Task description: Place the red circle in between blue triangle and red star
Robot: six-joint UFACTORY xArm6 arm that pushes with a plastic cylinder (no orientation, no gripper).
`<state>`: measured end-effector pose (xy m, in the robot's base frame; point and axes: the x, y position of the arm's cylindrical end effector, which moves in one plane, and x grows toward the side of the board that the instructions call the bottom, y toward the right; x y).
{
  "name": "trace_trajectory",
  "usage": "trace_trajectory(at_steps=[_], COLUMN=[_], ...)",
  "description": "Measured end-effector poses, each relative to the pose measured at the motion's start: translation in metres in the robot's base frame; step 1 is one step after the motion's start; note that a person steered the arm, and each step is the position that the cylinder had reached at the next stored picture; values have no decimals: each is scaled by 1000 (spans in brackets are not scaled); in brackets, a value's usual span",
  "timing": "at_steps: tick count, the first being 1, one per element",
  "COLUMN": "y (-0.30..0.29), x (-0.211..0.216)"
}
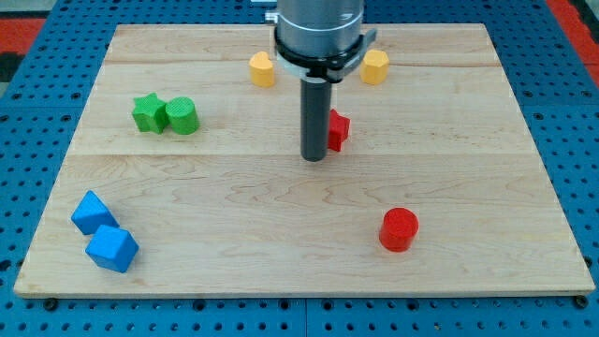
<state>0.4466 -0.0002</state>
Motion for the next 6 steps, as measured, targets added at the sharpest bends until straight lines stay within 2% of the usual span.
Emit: trace_trajectory(at_steps=[1,2,3,4,6], y=[-78,-91,-47,-49,-61], x=[-13,-60,-63,-103,-134])
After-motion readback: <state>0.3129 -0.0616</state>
